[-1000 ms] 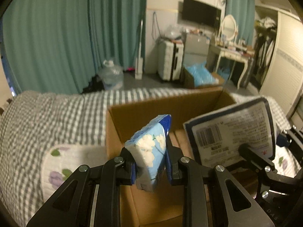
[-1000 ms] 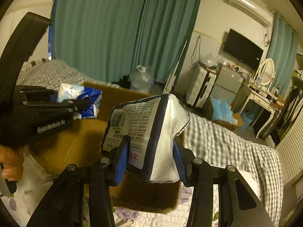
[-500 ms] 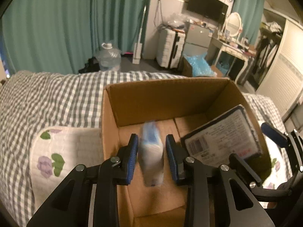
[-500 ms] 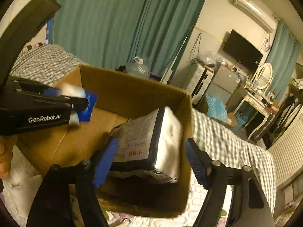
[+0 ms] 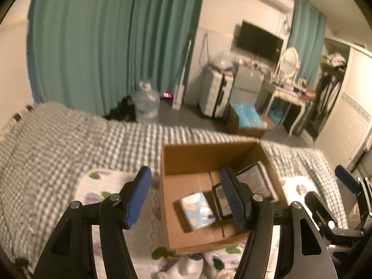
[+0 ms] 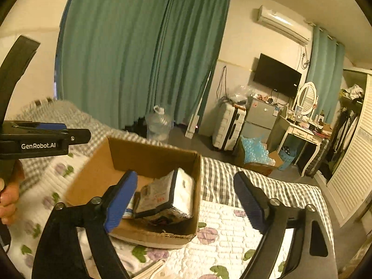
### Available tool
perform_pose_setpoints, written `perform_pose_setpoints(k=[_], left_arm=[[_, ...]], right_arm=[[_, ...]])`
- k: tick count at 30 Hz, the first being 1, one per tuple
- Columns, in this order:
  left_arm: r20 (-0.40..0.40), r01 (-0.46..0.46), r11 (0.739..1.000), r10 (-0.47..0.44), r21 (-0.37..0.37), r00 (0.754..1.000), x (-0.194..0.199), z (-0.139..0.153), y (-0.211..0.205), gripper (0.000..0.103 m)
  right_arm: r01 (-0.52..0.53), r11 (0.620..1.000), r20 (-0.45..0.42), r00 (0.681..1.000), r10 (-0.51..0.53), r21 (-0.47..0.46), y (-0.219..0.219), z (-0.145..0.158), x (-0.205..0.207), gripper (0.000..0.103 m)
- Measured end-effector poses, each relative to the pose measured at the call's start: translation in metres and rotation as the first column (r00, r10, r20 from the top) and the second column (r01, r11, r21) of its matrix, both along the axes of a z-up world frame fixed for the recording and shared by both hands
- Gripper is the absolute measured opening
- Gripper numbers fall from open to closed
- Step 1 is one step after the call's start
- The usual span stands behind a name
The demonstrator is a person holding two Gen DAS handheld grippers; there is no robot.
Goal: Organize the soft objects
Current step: 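Move both tools back toward the socks and face mask on the bed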
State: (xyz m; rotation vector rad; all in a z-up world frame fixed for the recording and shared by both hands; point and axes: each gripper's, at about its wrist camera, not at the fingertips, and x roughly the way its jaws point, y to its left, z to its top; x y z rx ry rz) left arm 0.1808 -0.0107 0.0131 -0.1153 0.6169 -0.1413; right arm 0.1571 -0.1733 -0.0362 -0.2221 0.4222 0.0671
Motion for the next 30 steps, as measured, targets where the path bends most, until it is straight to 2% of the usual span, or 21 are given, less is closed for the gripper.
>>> perform_pose_setpoints(k=[2,7,10,16,22,30], left_arm=[[0.046,-0.028,1.0,0.028,0.002,0.999,-0.016,0.011,0.006,0.087],[0.145,-0.075,0.997,0.072,0.016,0.987,-0.056,0.033,0.017,0.088],[0.171,-0.1,0.994,0.091,0.041,0.981,-0.075,0.04,0.022,0.088],[0.209,-0.097,0.994,0.085,0.046,0.974,-0.1,0.046,0.026,0.088],[0.213,-0.091,0.994,0.076,0.062,0.974,-0.109,0.038,0.027,0.088],[0.105,-0.068,0.99,0.055,0.125,0.993,-0.093,-0.011,0.014,0.088]], right_arm=[[-0.013,1.0,0.031,0.999,0.012,0.022,0.001,0.012,-0.017,0.093],[-0.006,0.999,0.087,0.996,0.002,0.045,0.004,0.039,-0.057,0.103],[-0.014,0.998,0.093,0.996,0.008,0.062,0.004,0.047,-0.074,0.103],[-0.019,0.998,0.112,0.994,0.011,0.065,0.008,0.058,-0.104,0.103],[-0.019,0.998,0.107,0.994,0.013,0.056,0.003,0.056,-0.114,0.103],[-0.013,0.998,0.02,1.0,0.011,0.061,-0.007,0.019,-0.098,0.103]])
